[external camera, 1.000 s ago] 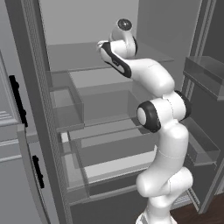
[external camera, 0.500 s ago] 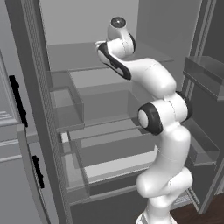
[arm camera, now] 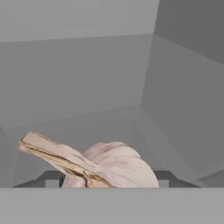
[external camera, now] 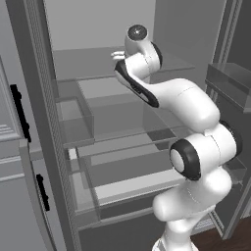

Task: Place one garlic and one steak in each tupperware on the nearby counter, to pack two identical lunches.

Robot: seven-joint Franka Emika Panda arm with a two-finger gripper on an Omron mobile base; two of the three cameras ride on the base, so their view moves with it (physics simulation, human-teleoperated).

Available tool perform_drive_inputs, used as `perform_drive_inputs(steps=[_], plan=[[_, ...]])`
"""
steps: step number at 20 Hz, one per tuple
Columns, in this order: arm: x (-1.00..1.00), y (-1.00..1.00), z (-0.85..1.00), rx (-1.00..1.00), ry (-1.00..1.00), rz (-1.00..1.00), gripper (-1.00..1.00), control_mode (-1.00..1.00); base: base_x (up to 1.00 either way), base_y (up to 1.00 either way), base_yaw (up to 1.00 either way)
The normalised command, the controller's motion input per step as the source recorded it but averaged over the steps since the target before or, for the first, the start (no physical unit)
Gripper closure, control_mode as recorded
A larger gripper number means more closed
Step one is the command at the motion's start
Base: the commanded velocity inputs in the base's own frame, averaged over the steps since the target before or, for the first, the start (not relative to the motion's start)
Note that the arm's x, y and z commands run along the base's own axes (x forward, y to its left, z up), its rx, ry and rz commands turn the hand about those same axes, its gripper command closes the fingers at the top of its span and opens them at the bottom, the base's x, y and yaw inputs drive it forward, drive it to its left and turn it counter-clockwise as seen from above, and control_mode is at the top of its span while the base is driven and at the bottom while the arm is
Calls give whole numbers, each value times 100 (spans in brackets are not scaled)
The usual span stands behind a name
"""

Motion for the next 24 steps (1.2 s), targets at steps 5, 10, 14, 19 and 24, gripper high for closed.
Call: perform_drive_inputs(steps=[5, 10, 14, 19, 24], plan=[[-100, -31, 8, 8, -1, -6, 100, -100, 0, 0, 0], [-100, -41, 6, 11, -3, -1, 100, -100, 0, 0, 0], [-100, -12, -9, 3, 0, 0, 100, -100, 0, 0, 0], [-100, 0, -34, 0, 0, 15, 100, -100, 0, 0, 0], [-100, 0, -28, 0, 0, 24, 100, -100, 0, 0, 0]])
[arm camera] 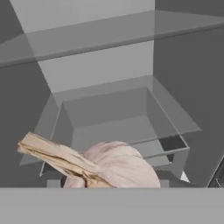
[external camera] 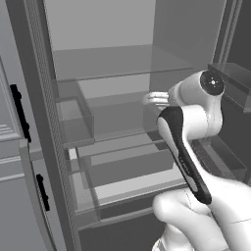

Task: Place one garlic and one steak in each tupperware on the nearby counter, to pack two identical lunches.

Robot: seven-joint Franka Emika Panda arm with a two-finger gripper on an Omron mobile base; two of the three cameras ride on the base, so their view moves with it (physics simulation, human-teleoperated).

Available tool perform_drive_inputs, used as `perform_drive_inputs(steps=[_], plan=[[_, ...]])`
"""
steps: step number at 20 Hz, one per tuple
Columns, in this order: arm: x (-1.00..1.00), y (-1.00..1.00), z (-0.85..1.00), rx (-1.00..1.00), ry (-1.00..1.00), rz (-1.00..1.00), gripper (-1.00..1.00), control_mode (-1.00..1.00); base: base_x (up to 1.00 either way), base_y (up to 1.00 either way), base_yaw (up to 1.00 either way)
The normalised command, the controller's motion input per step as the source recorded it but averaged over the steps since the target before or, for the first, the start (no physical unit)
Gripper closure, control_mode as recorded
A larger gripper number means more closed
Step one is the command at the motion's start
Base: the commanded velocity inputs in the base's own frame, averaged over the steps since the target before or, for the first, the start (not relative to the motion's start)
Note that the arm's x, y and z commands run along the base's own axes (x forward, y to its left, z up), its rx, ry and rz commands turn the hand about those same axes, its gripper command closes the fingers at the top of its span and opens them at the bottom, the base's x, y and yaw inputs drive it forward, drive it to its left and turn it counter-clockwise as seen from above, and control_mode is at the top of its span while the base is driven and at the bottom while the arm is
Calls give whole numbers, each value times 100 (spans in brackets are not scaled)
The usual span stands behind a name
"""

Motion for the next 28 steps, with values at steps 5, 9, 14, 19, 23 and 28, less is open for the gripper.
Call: perform_drive_inputs(steps=[5, 9, 14, 19, 23, 28], plan=[[-20, 0, -5, 0, 0, 3, 100, 100, -80, 0, 5], [0, 0, 0, 0, 0, 0, 100, 100, -100, 1, 8], [0, 0, 0, 0, 0, 0, 100, 100, -100, 15, 7], [0, 0, 0, 0, 0, 0, 100, 100, -100, 56, 14], [0, 0, 0, 0, 0, 0, 100, 100, -89, 85, 29], [0, 0, 0, 0, 0, 0, 100, 100, -23, 98, 47]])
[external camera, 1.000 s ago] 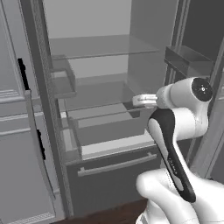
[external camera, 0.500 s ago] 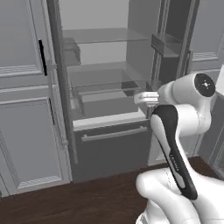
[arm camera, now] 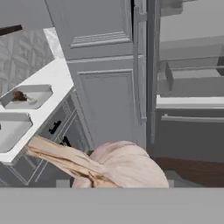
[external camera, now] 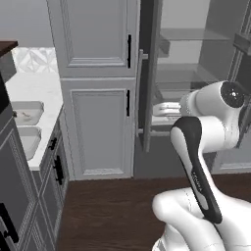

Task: Place one garlic and one steak in each tupperware on the nearby counter, to pack two identical lunches.

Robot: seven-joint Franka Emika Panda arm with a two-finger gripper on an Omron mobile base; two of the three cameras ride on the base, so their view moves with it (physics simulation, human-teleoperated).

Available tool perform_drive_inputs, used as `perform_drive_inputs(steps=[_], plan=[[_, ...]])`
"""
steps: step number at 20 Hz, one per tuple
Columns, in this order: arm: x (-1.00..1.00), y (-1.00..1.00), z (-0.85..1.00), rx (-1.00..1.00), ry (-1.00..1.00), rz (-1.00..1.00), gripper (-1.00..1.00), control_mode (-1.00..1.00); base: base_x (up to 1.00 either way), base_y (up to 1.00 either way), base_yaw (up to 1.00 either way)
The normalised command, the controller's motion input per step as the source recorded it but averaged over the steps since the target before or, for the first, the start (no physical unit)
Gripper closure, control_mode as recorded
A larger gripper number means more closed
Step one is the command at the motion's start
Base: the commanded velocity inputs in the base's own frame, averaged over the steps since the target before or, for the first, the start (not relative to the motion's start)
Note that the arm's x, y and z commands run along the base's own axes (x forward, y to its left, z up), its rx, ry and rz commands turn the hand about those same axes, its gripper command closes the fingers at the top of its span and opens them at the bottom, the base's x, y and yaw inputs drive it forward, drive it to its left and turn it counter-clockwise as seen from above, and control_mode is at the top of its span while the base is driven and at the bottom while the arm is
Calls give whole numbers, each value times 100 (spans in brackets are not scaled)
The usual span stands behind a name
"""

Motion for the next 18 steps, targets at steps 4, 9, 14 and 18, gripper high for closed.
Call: perform_drive_inputs(steps=[4, 9, 14, 18], plan=[[0, 0, 0, 0, 0, 0, 100, 100, 66, 35, 39], [0, 0, 0, 0, 0, 0, 100, 100, 98, 0, 37], [0, 0, 0, 0, 0, 0, 100, 100, 100, 14, 44], [0, 0, 0, 0, 0, 0, 100, 100, 100, 52, 40]])
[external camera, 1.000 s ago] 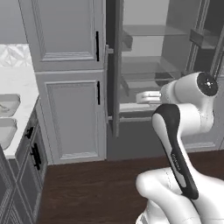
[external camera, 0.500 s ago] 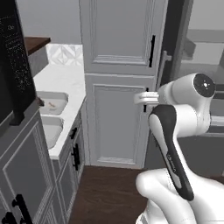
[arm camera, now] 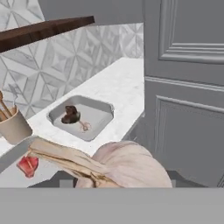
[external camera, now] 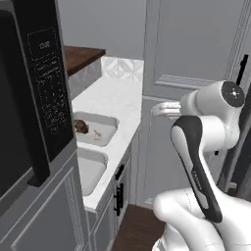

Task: Place one garlic and one steak in each tupperware on the nearby counter, to pack two identical lunches.

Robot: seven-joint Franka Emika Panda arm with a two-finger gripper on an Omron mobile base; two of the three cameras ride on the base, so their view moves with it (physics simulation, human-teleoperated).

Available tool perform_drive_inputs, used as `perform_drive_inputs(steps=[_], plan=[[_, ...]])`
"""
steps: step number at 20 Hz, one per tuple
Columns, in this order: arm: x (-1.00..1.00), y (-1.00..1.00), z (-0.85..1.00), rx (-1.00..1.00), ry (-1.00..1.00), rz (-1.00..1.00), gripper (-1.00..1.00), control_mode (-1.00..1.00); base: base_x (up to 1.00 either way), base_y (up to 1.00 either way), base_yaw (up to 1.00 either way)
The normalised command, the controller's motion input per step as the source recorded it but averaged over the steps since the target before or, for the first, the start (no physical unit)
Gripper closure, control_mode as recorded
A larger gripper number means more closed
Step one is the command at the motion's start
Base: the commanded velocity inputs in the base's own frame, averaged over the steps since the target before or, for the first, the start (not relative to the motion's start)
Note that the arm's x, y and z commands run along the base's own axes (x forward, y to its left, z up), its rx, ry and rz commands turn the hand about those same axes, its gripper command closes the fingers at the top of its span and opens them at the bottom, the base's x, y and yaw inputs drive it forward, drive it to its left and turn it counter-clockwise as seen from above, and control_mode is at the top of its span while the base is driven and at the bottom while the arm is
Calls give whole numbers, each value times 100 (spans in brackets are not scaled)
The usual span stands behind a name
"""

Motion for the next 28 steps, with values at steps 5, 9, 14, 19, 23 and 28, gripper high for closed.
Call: perform_drive_inputs(steps=[5, 9, 14, 19, 23, 28], plan=[[0, 0, 0, 0, 0, 0, 100, 100, 100, 47, 40], [0, 0, 0, 0, 0, 0, 100, 100, 94, 14, 46], [0, 0, 0, 0, 0, 0, 100, 100, 71, 7, 51], [2, 28, -32, 0, 9, 18, 100, -100, 18, 14, 17], [0, 69, -64, 0, 27, 20, 100, -100, 0, 0, 0], [-2, 74, -68, -1, 36, 15, 100, -100, 0, 0, 0]])
